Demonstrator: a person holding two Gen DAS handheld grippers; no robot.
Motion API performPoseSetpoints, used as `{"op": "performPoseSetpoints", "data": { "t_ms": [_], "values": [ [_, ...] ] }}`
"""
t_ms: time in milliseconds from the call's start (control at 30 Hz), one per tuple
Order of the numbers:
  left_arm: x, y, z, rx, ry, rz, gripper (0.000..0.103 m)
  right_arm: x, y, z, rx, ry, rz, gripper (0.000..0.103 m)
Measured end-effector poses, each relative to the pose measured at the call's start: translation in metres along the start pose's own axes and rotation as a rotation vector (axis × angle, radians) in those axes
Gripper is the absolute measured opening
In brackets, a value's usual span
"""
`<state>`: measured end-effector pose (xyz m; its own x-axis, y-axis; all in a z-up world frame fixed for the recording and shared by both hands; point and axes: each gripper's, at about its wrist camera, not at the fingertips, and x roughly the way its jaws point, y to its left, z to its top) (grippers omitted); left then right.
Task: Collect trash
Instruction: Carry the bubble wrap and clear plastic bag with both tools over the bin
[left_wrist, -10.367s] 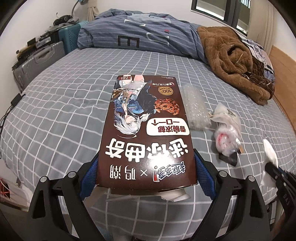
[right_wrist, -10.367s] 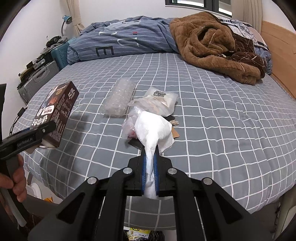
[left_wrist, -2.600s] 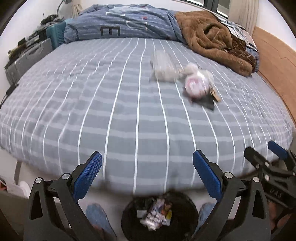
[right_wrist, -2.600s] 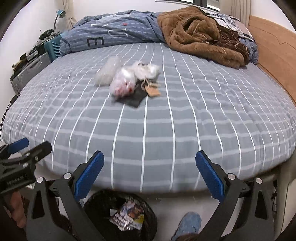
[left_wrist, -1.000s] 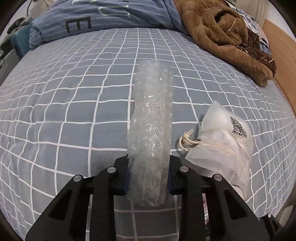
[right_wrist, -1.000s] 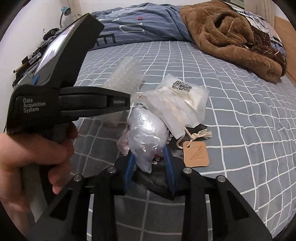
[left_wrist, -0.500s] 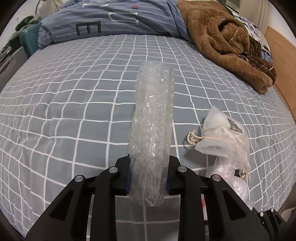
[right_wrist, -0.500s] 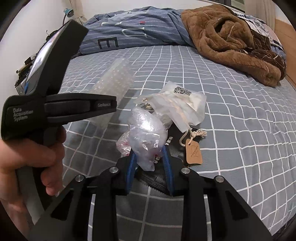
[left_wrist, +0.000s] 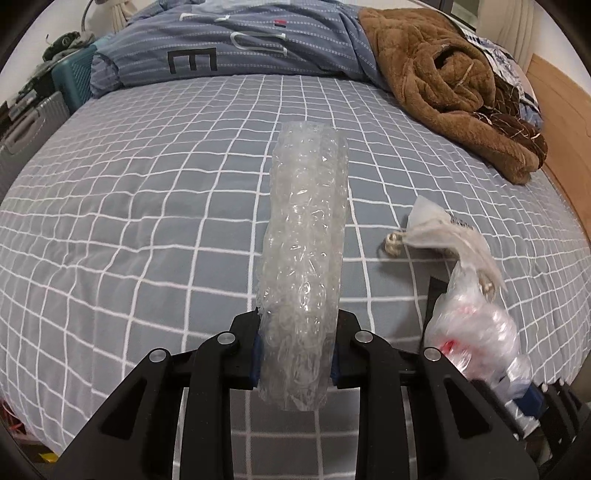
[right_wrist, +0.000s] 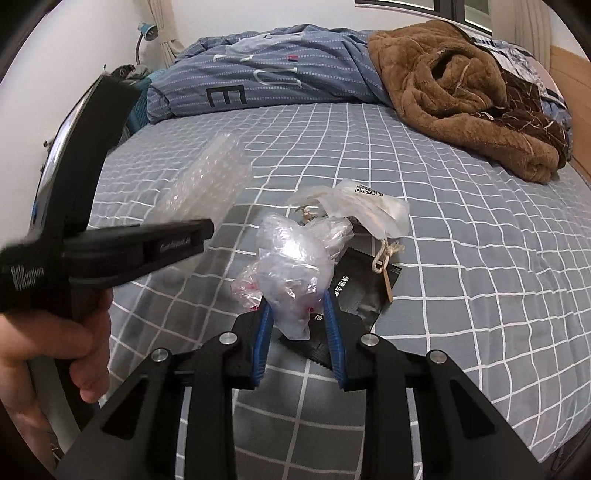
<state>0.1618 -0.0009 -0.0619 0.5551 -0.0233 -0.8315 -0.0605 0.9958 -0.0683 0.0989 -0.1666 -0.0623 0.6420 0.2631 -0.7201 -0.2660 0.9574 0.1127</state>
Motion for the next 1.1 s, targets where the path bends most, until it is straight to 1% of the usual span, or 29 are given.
{"op": "performPoseSetpoints", "data": {
  "t_ms": [367, 733, 967, 1100],
  "values": [
    [-0.026, 0.014, -0.035, -0.005, 0.008, 0.002, 0.025, -0.022, -0.009, -0.005, 0.029, 0.005, 0.057, 0.026],
    [-0.056, 0.019, -0.056, -0.015, -0.016, -0.009, 0.025, -0.038, -0.005, -0.015, 0.024, -0.003, 0.07, 0.026],
    [-0.073, 0.021, -0.062, -0.021, -0.039, -0.013, 0.025, -0.045, -0.008, -0.017, 0.023, -0.006, 0.073, 0.026],
    [-0.077, 0.02, -0.067, -0.022, -0.037, -0.008, 0.025, -0.05, -0.008, -0.019, 0.024, -0.013, 0.062, 0.026]
  ]
}}
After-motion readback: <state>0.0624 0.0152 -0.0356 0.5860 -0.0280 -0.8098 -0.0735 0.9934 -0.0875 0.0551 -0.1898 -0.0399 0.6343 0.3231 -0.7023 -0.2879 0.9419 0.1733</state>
